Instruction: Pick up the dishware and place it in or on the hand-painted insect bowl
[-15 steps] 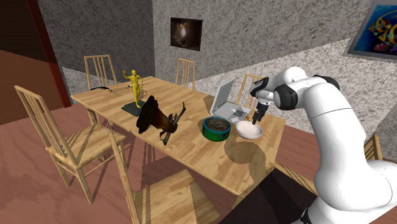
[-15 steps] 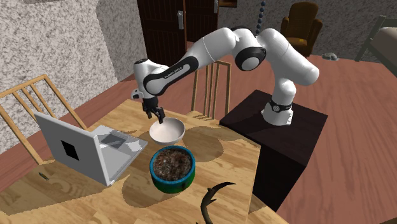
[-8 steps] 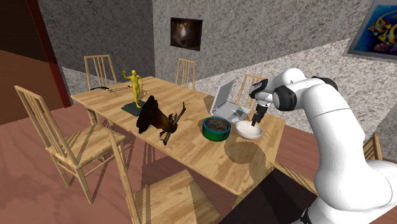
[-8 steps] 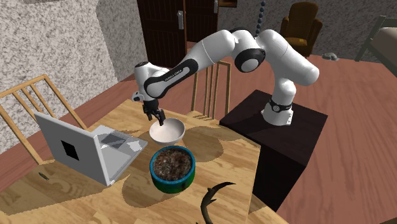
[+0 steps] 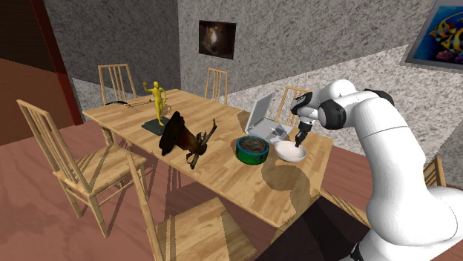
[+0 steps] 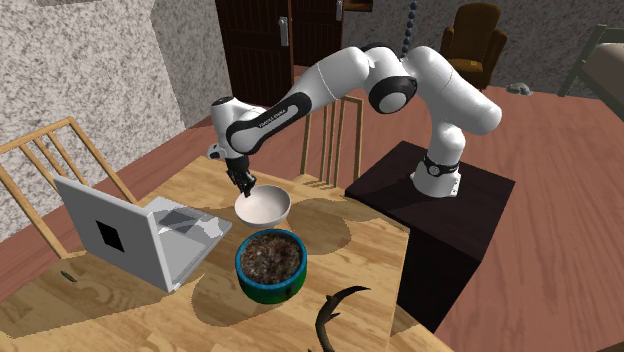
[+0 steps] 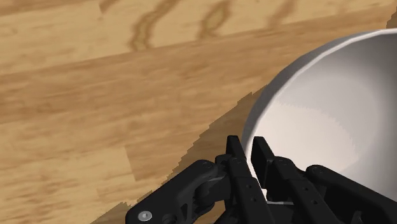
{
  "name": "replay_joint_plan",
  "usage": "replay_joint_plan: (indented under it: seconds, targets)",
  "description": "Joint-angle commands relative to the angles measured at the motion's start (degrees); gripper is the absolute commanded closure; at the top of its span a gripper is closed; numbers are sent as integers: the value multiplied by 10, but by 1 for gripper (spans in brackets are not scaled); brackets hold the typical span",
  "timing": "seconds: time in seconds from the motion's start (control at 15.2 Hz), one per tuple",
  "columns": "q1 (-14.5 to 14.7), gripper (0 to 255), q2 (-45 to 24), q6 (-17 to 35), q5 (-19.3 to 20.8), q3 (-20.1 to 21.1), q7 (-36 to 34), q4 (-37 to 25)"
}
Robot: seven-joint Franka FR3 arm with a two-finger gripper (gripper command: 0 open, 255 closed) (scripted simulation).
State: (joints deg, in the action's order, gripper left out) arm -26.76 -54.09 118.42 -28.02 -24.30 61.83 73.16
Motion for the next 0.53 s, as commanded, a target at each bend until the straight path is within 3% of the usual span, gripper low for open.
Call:
replay_joint_plan:
  seconds: [0.0, 0.46]
  targets:
    - [0, 255, 0, 0, 0, 0, 0, 0]
    - [3, 255, 18, -17, 6, -5, -4, 2]
